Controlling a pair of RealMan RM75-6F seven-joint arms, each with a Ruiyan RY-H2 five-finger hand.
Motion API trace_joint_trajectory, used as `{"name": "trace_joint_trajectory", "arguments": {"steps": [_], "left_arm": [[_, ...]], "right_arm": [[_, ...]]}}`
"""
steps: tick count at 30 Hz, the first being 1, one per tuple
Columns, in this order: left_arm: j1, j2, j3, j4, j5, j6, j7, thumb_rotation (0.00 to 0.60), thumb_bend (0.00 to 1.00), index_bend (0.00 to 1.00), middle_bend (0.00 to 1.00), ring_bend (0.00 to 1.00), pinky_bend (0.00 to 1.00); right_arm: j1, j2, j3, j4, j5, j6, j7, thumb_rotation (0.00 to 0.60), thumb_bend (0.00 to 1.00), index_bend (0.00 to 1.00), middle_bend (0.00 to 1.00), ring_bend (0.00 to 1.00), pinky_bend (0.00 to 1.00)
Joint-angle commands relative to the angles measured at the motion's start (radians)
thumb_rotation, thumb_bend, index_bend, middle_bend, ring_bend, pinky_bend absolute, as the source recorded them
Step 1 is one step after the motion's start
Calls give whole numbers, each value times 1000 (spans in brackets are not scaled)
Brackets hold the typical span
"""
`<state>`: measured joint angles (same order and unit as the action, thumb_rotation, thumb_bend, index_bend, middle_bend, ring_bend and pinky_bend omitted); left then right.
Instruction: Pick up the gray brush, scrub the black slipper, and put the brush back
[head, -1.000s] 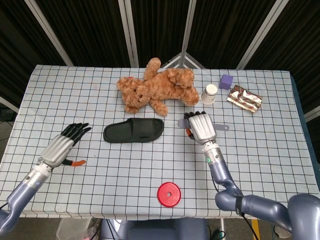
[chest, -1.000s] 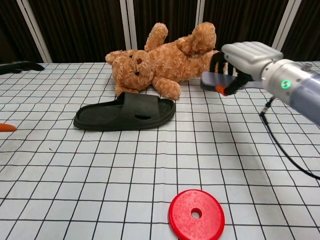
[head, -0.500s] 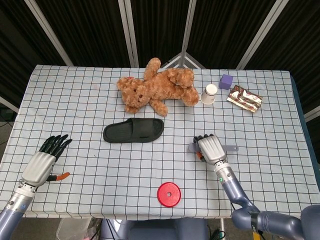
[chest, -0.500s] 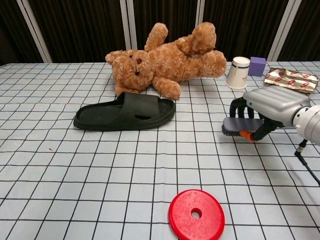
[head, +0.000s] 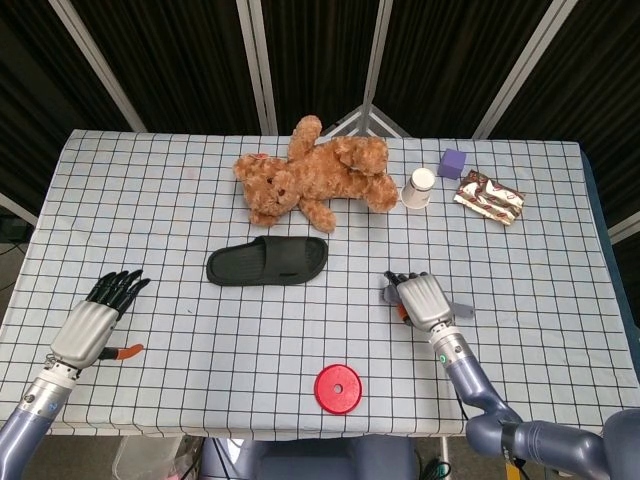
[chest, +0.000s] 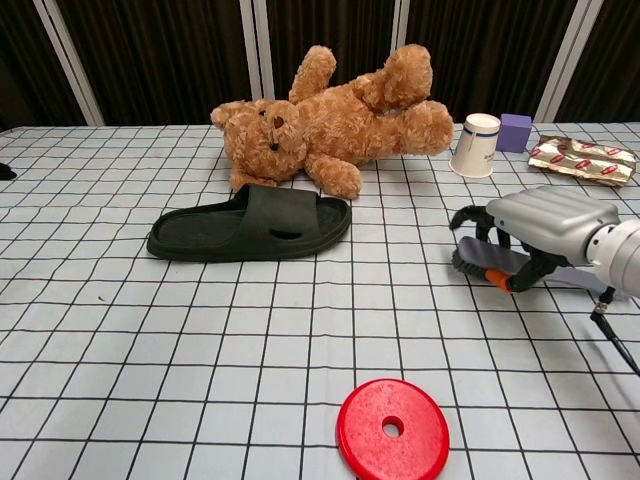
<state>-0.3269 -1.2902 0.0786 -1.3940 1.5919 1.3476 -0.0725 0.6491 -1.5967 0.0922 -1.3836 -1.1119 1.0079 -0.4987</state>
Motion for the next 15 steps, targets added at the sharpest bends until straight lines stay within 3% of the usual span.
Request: {"name": "trace_joint_trajectory", "arguments": {"steps": [1,10,15], "left_arm": [[2,-1,-1,3,2,-3,-4,556,88,0,0,0,47],[12,6,-6,4,18,11,-19,558,88,0,0,0,47],[25,14,-7,-6,32,35,-24,556,88,0,0,0,47]], "right_arm": [[6,2,-3,-5,25,-20,-30,600,573,12,298,356,411],[5,35,-2,-63,26,-7,-65,600,571,0,205,263,370],[-6,92,-4,-164,26,20,-91,600,571,0,106,147,241]]}}
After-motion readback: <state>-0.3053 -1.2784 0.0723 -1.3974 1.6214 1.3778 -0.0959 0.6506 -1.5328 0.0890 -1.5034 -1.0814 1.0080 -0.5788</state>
